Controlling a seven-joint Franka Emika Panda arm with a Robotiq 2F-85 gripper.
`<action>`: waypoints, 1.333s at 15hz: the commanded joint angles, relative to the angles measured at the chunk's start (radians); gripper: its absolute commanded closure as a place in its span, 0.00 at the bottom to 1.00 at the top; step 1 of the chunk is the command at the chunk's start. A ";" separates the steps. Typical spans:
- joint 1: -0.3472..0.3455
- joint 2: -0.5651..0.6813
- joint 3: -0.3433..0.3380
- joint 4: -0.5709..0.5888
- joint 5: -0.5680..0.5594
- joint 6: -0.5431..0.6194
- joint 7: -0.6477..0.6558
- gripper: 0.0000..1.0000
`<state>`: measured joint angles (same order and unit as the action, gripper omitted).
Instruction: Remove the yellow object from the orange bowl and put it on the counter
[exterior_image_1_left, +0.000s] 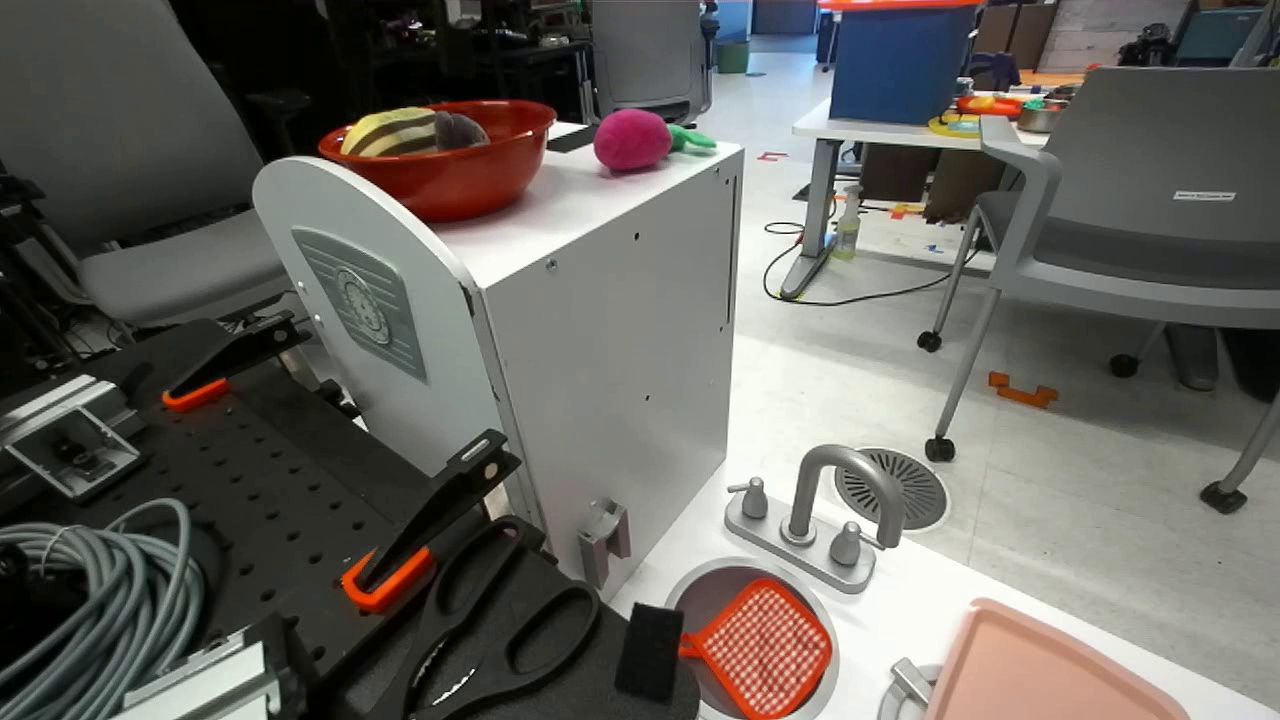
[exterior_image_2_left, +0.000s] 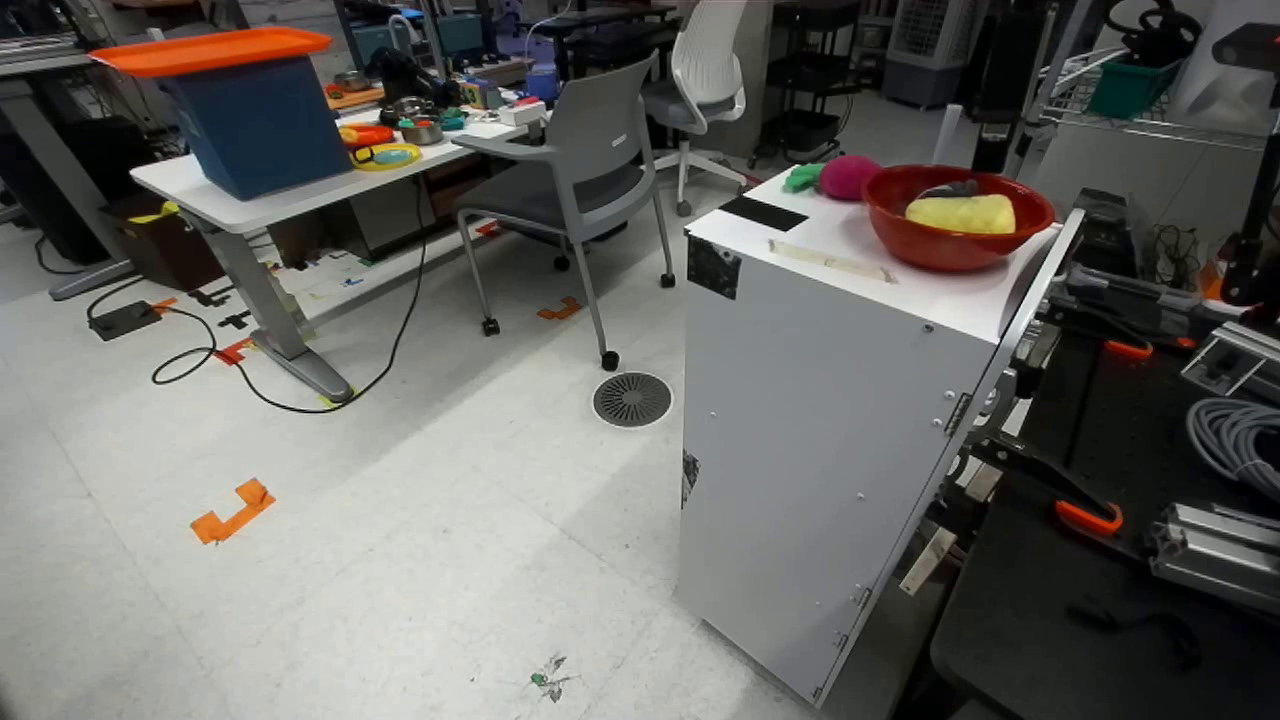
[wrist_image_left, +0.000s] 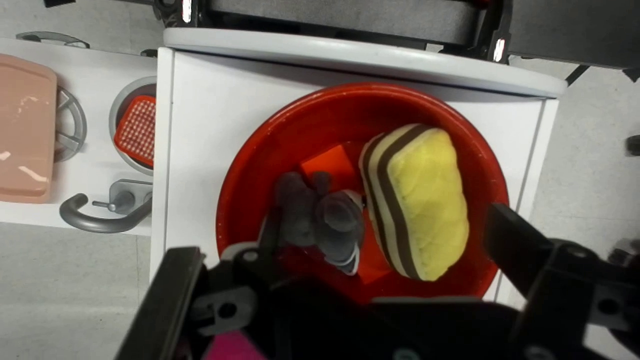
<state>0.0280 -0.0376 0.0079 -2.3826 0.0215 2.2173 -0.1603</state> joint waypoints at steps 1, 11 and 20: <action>-0.002 0.000 0.003 0.001 0.001 -0.002 0.000 0.00; -0.004 0.035 0.010 0.031 -0.079 -0.031 0.083 0.00; 0.016 0.098 0.030 0.088 -0.201 0.033 0.092 0.00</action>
<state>0.0377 0.0338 0.0307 -2.3261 -0.1519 2.2372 -0.0713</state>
